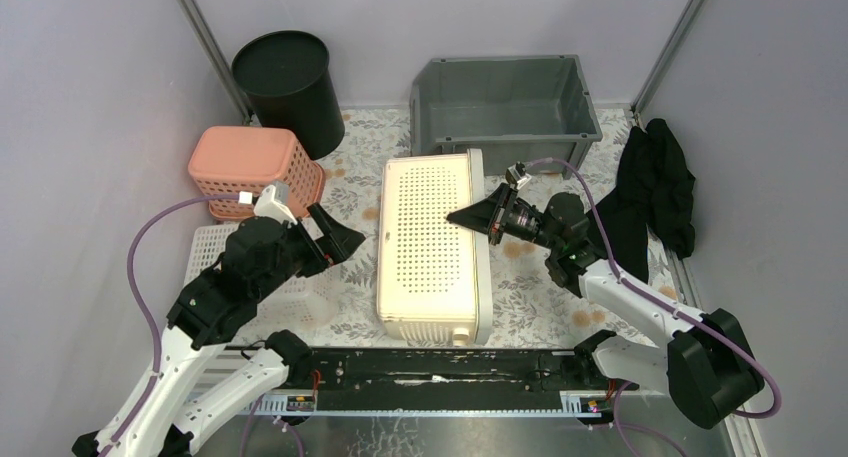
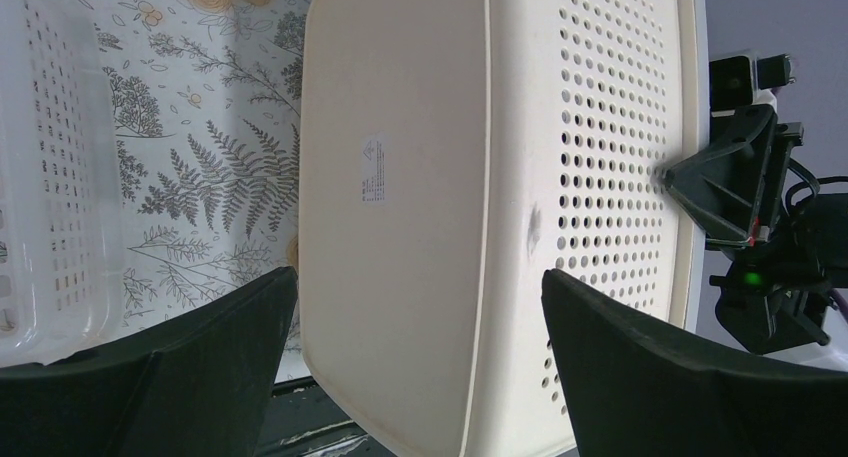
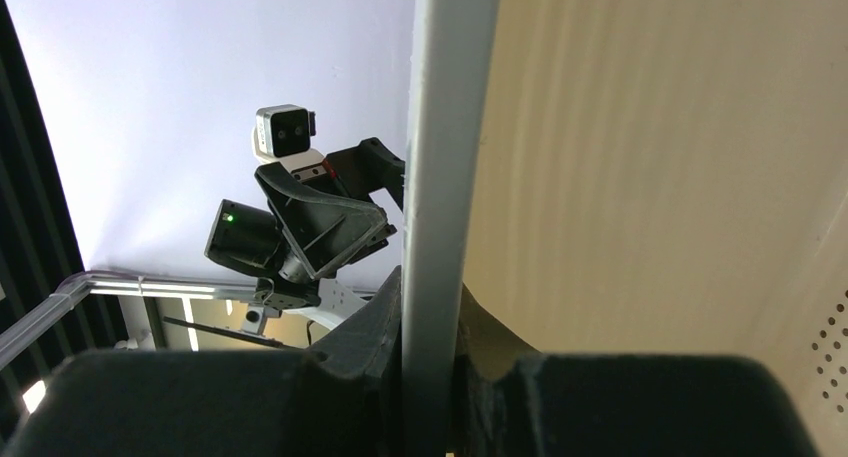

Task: Turn the large container upside down
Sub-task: Turn the container upside down at the center of the board.

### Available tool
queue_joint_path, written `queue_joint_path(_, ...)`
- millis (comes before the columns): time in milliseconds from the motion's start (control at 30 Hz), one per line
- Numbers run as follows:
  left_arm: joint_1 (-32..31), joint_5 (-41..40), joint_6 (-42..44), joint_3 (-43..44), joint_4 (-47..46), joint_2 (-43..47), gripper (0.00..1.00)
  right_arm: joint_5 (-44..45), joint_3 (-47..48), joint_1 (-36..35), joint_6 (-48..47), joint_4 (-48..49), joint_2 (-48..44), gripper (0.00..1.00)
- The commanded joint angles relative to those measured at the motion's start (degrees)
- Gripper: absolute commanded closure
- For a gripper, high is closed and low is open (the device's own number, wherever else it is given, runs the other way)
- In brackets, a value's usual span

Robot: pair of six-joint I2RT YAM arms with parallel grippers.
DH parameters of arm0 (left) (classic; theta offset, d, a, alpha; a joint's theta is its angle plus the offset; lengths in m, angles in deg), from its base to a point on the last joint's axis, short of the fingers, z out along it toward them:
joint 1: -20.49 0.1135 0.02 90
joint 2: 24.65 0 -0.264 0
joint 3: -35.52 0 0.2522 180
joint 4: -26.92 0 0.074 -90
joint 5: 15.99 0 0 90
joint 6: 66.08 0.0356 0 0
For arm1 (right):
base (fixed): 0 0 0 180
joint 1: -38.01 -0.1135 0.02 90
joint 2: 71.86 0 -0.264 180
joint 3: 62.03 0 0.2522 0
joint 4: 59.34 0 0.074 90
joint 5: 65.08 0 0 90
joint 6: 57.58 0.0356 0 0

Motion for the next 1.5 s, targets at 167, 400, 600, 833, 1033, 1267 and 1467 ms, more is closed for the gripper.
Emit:
queue_joint_path(167,0.23,0.33,0.15,-0.84,-2.93,0.15,0.00,-0.16,2.74,0.31,-2.73,4.12,-1.88,1.00)
queue_joint_path(400,0.25,0.31,0.15,-0.98,-3.06,0.24,0.00,-0.16,2.88,0.31,-2.92,3.32,-1.91,0.94)
queue_joint_path(600,0.25,0.36,0.24,-1.65,-3.43,0.25,0.00,-0.11,3.40,0.29,-3.61,1.79,-2.08,0.85)
queue_joint_path(833,0.20,0.61,0.32,-2.60,-4.32,0.07,0.00,-0.08,3.89,0.31,-4.16,0.71,-2.05,0.71)
queue_joint_path(1033,0.25,1.00,0.41,-3.76,-5.22,-0.17,0.00,-0.15,4.36,0.30,-4.34,0.34,-1.79,0.65)
queue_joint_path(1267,0.18,1.34,0.48,-4.67,-6.12,-0.47,0.00,-0.34,4.68,0.30,-4.45,0.09,-1.48,0.64)
queue_joint_path(1467,0.23,1.50,0.51,-4.88,-6.29,-0.54,0.00,-0.60,4.95,0.31,-4.56,-0.25,-1.63,0.55)
